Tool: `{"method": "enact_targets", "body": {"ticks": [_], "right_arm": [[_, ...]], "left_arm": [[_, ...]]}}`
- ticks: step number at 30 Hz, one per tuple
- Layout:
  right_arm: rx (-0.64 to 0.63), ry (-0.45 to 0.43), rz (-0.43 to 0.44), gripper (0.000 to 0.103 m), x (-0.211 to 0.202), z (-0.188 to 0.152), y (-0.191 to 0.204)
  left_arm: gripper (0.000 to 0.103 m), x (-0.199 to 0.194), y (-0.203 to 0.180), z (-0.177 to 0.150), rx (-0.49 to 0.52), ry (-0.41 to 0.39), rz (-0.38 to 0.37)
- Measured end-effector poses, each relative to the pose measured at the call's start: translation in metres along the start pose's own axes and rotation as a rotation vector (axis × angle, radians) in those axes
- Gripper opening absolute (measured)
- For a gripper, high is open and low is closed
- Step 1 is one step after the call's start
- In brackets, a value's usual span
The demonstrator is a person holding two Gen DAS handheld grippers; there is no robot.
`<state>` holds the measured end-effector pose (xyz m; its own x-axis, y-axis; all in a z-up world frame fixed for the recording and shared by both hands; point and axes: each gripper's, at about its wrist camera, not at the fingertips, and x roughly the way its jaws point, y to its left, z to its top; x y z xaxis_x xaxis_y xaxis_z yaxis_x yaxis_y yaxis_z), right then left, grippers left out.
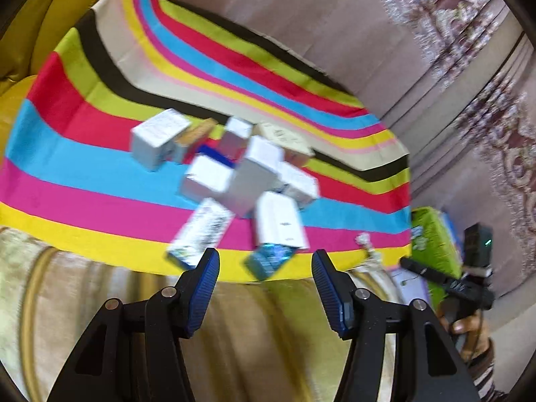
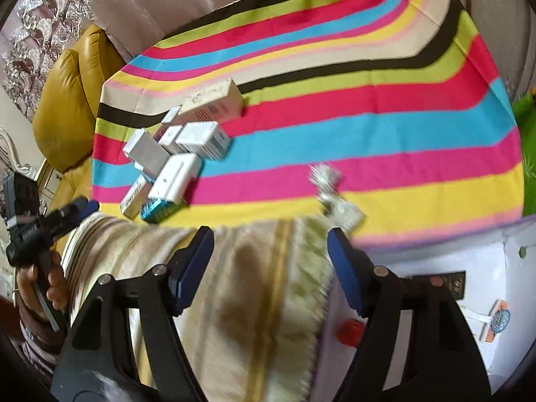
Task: Organize rigid objects
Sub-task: 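Move both tools back to the objects on the striped cloth, then grasp the white-and-blue medicine box with the left tool while the right grasps another white cover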
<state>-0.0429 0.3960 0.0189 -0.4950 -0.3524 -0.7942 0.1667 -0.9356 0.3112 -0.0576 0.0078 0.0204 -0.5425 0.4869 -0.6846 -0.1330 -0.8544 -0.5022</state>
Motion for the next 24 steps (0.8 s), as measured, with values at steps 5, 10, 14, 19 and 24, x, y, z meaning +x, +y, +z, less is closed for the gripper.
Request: {"method": "enact_targets", "body": {"ticks": [5, 10, 14, 19, 24], "right_arm": [[-0.046, 0.002, -0.057, 0.077, 0.024, 0.015, 0.039], [-0.143, 0.006, -0.118, 0.080, 0.038, 0.018, 0.081], [-0.188, 0.019, -0.124, 0.083, 0.052, 0.021, 0.105], [-0.193, 0.043, -0.161, 0.086, 0.076, 0.025, 0.128], [-0.219, 0.059, -0.201, 0.089, 0.095, 0.030, 0.151]], "left_arm": [[0.058, 0.016, 0.011, 0.011, 0.068, 0.092, 0.125], [0.058, 0.047, 0.011, 0.020, 0.161, 0.202, 0.206], [0.058, 0.063, 0.006, 0.018, 0.219, 0.247, 0.241], [0.058, 0.072, 0.008, 0.021, 0.240, 0.248, 0.284], [0.058, 0.069, 0.015, 0.021, 0.217, 0.238, 0.253]]}}
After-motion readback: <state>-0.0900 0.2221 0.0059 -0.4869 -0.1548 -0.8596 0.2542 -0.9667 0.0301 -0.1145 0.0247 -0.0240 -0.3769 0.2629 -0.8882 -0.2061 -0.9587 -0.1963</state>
